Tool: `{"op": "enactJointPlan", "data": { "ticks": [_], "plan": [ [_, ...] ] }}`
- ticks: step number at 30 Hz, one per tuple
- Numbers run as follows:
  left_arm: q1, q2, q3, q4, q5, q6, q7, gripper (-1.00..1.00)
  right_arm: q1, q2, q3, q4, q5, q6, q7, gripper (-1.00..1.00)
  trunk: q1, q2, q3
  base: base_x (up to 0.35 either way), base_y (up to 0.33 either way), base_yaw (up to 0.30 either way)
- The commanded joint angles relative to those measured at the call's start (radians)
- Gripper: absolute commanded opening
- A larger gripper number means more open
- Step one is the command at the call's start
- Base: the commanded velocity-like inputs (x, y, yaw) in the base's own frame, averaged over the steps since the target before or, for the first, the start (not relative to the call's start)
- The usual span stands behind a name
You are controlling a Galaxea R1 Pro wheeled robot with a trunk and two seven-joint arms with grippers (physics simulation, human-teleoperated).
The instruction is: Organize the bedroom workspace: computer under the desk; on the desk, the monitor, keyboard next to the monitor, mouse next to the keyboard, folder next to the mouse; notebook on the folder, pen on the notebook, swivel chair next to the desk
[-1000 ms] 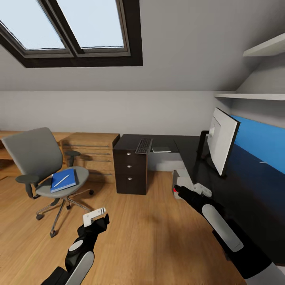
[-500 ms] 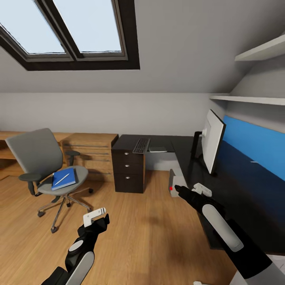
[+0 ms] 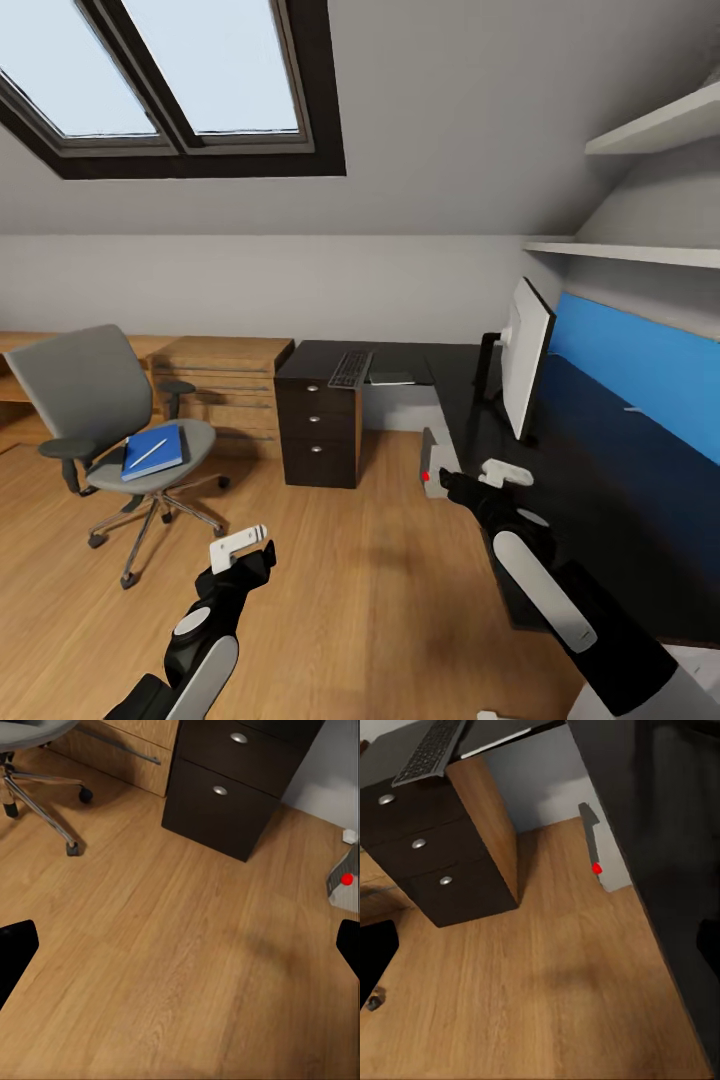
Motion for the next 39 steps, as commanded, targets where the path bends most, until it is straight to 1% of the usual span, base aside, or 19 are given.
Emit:
{"op": "enactJointPlan", "data": {
  "ticks": [1, 4, 8, 11, 13, 15, 16, 19, 20, 21, 22, 26, 30, 31, 33, 35, 37, 38, 39],
  "plan": [
    [-0.001, 0.001, -0.002, -0.002, 0.005, 0.003, 0.008, 1.0, -0.001, -0.001, 0.003, -0.001, 0.001, 0.002, -0.007, 1.0, 0.0, -0.001, -0.001, 0.0, -0.296, 0.0],
    [-0.001, 0.001, -0.002, -0.002, 0.004, 0.003, 0.008, 1.0, -0.001, -0.002, 0.004, 0.0, 0.015, 0.002, -0.006, 1.0, 0.0, -0.001, -0.001, 0.0, -0.301, 0.0],
    [-0.001, 0.001, -0.002, -0.002, 0.004, 0.003, 0.008, 1.0, -0.001, -0.002, 0.005, 0.003, 0.024, 0.002, -0.006, 1.0, 0.0, -0.001, -0.001, 0.0, -0.306, 0.0],
    [-0.001, 0.001, -0.002, -0.002, 0.004, 0.003, 0.008, 1.0, -0.001, -0.003, 0.004, 0.023, 0.037, 0.002, -0.006, 1.0, 0.0, -0.001, -0.001, -0.034, -0.308, 0.0],
    [-0.001, 0.001, -0.002, -0.002, 0.004, 0.003, 0.008, 1.0, -0.002, -0.004, 0.002, 0.054, 0.057, 0.003, -0.005, 1.0, 0.0, -0.001, -0.001, -0.059, -0.308, 0.0],
    [-0.001, 0.001, -0.002, -0.002, 0.004, 0.003, 0.008, 1.0, -0.002, -0.004, 0.002, 0.07, 0.071, 0.004, -0.004, 1.0, 0.0, -0.001, -0.001, -0.067, -0.308, 0.0],
    [-0.001, 0.001, -0.002, -0.002, 0.004, 0.003, 0.008, 1.0, -0.002, -0.004, 0.001, 0.083, 0.088, 0.005, 0.0, 1.0, 0.0, -0.001, -0.001, -0.072, -0.309, 0.0],
    [-0.001, 0.001, -0.002, -0.002, 0.004, 0.003, 0.008, 1.0, -0.003, -0.004, 0.0, 0.101, 0.114, 0.006, 0.009, 1.0, 0.0, -0.001, -0.001, -0.075, -0.309, 0.0],
    [-0.001, 0.001, -0.002, -0.002, 0.004, 0.002, 0.008, 1.0, -0.003, -0.005, -0.002, 0.113, 0.128, 0.006, 0.017, 1.0, 0.0, -0.001, -0.001, -0.081, -0.309, 0.0],
    [-0.001, 0.001, -0.002, -0.002, 0.003, 0.002, 0.008, 1.0, -0.003, -0.005, -0.003, 0.118, 0.134, 0.006, 0.02, 1.0, 0.0, -0.001, -0.001, -0.084, -0.309, 0.0],
    [-0.001, 0.001, -0.002, -0.002, 0.004, 0.003, 0.008, 1.0, -0.004, -0.005, -0.012, 0.13, 0.145, 0.007, 0.027, 1.0, 0.0, -0.001, -0.001, -0.102, -0.305, 0.0],
    [-0.001, 0.002, -0.001, -0.002, 0.004, 0.003, 0.008, 1.0, -0.004, -0.006, -0.031, 0.149, 0.154, 0.007, 0.033, 1.0, 0.0, -0.001, -0.001, -0.135, -0.295, 0.0],
    [-0.001, 0.004, 0.0, -0.003, 0.004, 0.003, 0.008, 1.0, -0.005, -0.007, -0.035, 0.17, 0.156, 0.007, 0.035, 1.0, 0.0, -0.001, -0.001, -0.16, -0.288, 0.0],
    [-0.001, 0.006, 0.002, -0.006, 0.004, 0.003, 0.008, 1.0, -0.007, -0.01, -0.037, 0.205, 0.157, 0.007, 0.036, 1.0, 0.0, -0.001, -0.001, -0.168, -0.285, 0.0],
    [-0.001, 0.006, 0.002, -0.009, 0.004, 0.003, 0.008, 1.0, -0.008, -0.015, -0.045, 0.222, 0.157, 0.007, 0.036, 1.0, 0.0, -0.001, -0.001, -0.168, -0.284, 0.0],
    [-0.001, 0.007, 0.003, -0.011, 0.004, 0.003, 0.008, 1.0, -0.009, -0.024, -0.078, 0.235, 0.158, 0.009, 0.037, 1.0, 0.0, -0.001, -0.001, -0.146, -0.289, 0.0],
    [-0.001, 0.007, 0.003, -0.012, 0.004, 0.003, 0.008, 1.0, -0.01, -0.032, -0.094, 0.239, 0.158, 0.01, 0.037, 1.0, 0.0, -0.001, -0.001, -0.1, -0.299, 0.0],
    [-0.001, 0.007, 0.006, -0.012, 0.004, 0.003, 0.008, 1.0, -0.01, -0.053, -0.116, 0.252, 0.158, 0.01, 0.038, 1.0, 0.0, -0.001, -0.001, -0.036, -0.311, 0.0],
    [-0.001, 0.007, 0.011, -0.012, 0.004, 0.003, 0.008, 1.0, -0.01, -0.062, -0.124, 0.257, 0.158, 0.01, 0.04, 1.0, 0.0, -0.001, -0.001, -0.023, -0.29, 0.0]
  ]
}}
